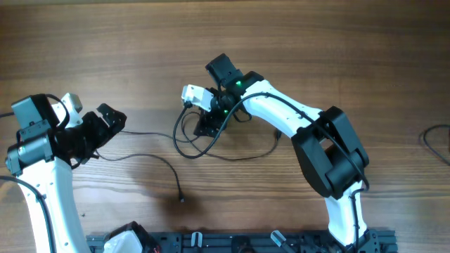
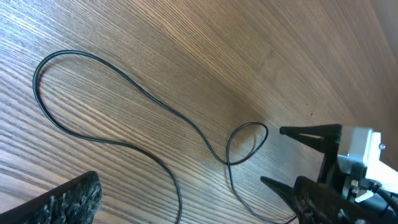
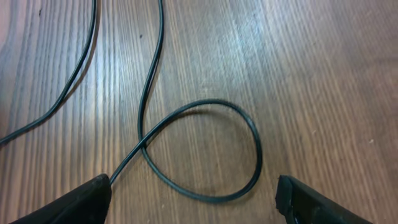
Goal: Untangle cables
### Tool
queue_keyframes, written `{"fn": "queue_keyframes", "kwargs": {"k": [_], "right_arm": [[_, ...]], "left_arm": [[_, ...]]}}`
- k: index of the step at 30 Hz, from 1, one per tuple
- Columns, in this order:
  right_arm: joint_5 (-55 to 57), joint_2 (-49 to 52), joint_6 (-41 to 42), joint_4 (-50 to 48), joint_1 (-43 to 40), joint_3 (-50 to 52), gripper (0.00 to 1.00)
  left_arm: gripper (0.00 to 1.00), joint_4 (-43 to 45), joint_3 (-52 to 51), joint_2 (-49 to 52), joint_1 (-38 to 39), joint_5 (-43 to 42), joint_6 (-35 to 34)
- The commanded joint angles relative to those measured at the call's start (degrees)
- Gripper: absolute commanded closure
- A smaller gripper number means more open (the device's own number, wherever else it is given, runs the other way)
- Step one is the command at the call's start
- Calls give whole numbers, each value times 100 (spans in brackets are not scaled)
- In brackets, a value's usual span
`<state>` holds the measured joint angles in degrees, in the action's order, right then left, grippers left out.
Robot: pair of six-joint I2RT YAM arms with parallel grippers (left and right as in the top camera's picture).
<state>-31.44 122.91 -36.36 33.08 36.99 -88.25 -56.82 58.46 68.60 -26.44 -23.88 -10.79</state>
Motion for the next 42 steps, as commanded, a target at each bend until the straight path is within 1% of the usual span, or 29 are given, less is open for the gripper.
{"fn": "queue_keyframes", "kwargs": {"k": [1,4,6,11,12,13,15,16,17,20,22,25,26,27,29,31,33,36,37,39,41,42], "right_arm": [[-164,55,-101,-138,44,63,19],[-166,238,-90,-219,46,63,21],[-166,393,-72,-232,50,63,26],[-166,590,-70,-321,50,63,27],[-166,614,-72,-334,50,63,30],[-166,634,-70,-343,50,63,40],[-166,669,-48,-345,50,63,68],[-166,680,33,-348,50,63,84],[-166,688,59,-358,50,63,96],[-162,686,256,-367,48,61,96],[-140,662,645,-367,11,9,96],[11,387,2192,-356,-173,-262,96],[4,127,2986,-341,-350,-494,96],[-66,-153,3327,-227,-542,-728,96],[-293,-743,3364,-205,-857,-828,96],[-50,-1248,3351,-87,-1047,-828,96],[846,-1941,3327,111,-1244,-828,96],[2092,-2999,3014,219,-1744,-828,96],[2428,-3392,2973,212,-2057,-828,96],[2568,-3965,2730,188,-2677,-831,96],[2566,-4500,2708,63,-3722,-831,96],[2566,-4614,2710,-11,-4076,-831,96]], "left_arm": [[0,-22,7,4,-42,-55,142],[0,-50,7,4,-42,-55,142],[0,-50,7,4,-42,-55,142],[0,-72,7,4,-42,-55,142],[0,-72,7,4,-42,-55,142],[0,-72,7,4,-42,-55,142],[0,-72,7,4,-42,-55,142],[0,-72,7,4,-42,-55,142],[0,-72,7,4,-42,-55,142],[0,-70,7,4,-42,-55,142],[0,-70,7,4,-42,-55,142],[0,-72,7,4,-42,-55,142],[0,-74,7,4,-42,-55,142],[0,-76,7,4,-42,-55,144],[0,-72,7,4,-42,-55,144],[0,-72,7,4,-42,-55,144],[0,-76,7,4,-42,-55,142],[0,-94,4,4,-42,-55,142],[0,-94,4,4,-42,-55,142],[0,-92,4,4,-42,-55,142],[0,-92,4,4,-42,-55,142],[0,-92,4,4,-42,-55,142]]}}
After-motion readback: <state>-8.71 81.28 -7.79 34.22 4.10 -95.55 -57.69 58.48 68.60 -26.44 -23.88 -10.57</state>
